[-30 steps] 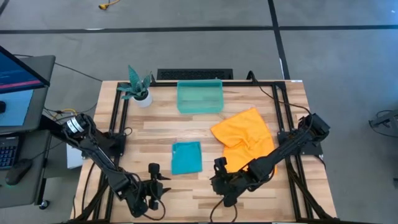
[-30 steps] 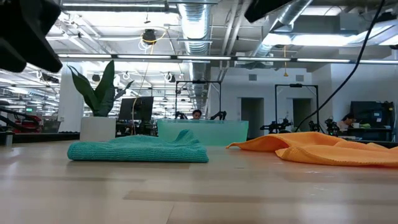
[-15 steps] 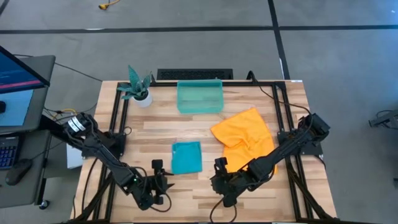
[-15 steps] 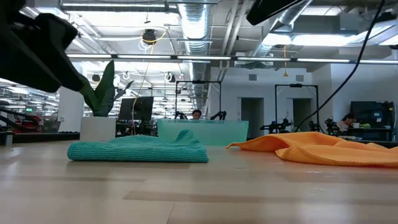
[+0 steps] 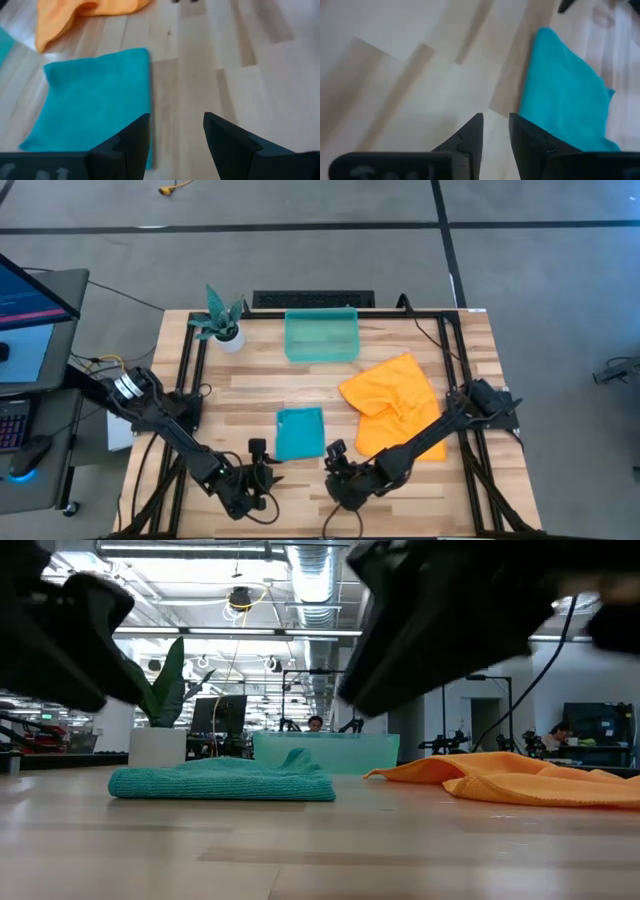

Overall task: Roll microfiber towels into tight, uniform cylinder then place into a basket
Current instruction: Roll the blue microfiber cloth

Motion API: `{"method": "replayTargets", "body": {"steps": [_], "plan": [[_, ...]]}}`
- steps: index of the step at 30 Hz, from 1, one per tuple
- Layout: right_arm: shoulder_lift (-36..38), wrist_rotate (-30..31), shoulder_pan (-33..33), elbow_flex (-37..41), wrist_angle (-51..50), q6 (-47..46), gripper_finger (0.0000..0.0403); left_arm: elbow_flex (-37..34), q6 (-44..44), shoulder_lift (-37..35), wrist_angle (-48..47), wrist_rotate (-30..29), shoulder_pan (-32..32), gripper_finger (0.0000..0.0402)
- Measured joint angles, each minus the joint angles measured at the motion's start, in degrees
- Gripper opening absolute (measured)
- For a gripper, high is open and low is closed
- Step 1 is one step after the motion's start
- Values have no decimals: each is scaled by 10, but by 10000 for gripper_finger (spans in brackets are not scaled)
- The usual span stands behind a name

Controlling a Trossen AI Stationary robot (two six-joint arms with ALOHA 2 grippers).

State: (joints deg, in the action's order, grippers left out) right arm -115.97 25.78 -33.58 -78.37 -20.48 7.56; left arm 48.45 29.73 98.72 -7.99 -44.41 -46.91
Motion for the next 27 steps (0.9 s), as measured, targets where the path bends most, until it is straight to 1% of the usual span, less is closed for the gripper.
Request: {"method": "replayTargets", "body": {"steps": [4,7,10,14,17,24,27], "plan": [[-13,0,15,0,0,3,112,0,-14,33,-2,-8,-1,177],[-15,-3,27,0,0,-20,112,1,-15,47,-3,-10,0,177],[-15,-5,38,0,0,-57,113,1,-15,46,-3,-11,2,177],[-15,-27,53,0,0,-94,113,1,-22,46,-3,-12,5,177],[-15,-35,63,0,1,-101,113,-1,-17,46,-17,2,14,177],[-15,-38,71,2,0,-101,113,-1,-8,46,-35,5,37,177],[-15,-55,71,2,0,-101,113,-1,-11,46,-47,12,45,177]]}}
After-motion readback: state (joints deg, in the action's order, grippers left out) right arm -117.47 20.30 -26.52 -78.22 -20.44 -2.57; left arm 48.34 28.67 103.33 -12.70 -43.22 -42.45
